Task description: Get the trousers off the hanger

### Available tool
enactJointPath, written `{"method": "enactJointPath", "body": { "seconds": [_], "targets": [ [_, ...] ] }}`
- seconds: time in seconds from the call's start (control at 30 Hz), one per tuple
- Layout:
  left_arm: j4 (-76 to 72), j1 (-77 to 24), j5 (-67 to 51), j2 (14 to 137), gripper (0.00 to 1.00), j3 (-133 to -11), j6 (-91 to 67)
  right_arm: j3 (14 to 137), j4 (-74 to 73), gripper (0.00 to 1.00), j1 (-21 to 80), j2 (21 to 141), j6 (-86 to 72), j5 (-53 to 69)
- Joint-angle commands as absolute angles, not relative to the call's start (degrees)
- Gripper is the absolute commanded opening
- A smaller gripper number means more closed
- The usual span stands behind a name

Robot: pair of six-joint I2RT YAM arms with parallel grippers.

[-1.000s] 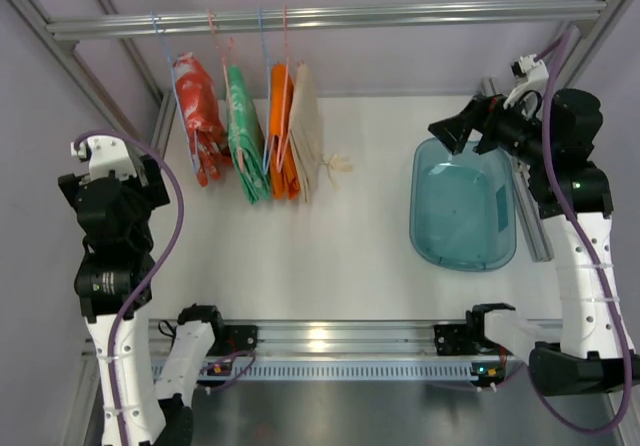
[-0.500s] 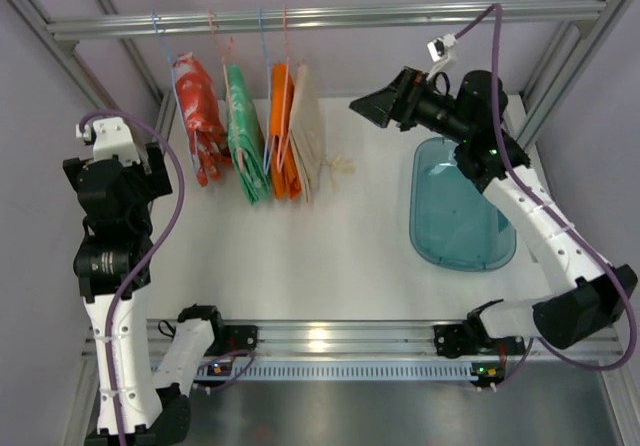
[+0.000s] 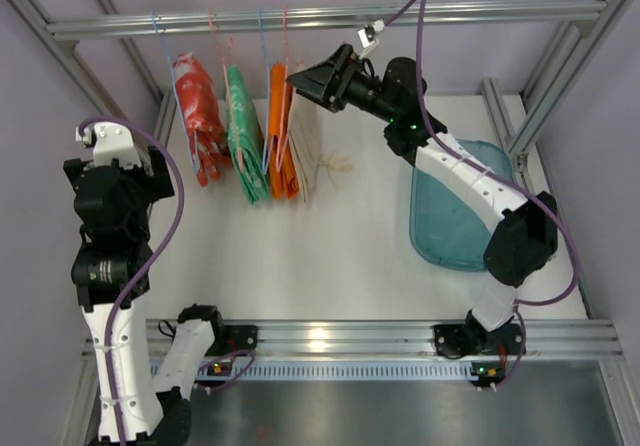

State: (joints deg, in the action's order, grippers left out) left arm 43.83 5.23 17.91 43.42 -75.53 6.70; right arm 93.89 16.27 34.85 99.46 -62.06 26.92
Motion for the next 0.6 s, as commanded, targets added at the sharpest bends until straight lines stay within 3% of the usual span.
{"method": "enactJointPath", "body": {
  "seconds": [0.0, 0.27, 0.37, 0.57],
  "targets": [
    [42.0, 5.5, 16.6, 42.5, 0.98, -75.9, 8.0, 99.8, 23.0, 0.74, 36.8, 101.0, -65.2, 25.1],
    [42.0, 5.6, 17.0, 42.4, 0.99, -75.3, 8.4, 103.7, 24.0, 0.54, 37.6, 105.9, -68.3, 23.7],
    [42.0, 5.5, 16.8, 42.4, 0.99, -75.3, 8.5, 104.9, 23.8, 0.41, 37.5, 107.0, -69.2, 23.4],
    [42.0, 5.5, 16.6, 42.2, 0.99, -75.0, 8.0, 105.7, 24.0, 0.29, 37.4, 108.6, -70.7, 22.6]
  ]
}}
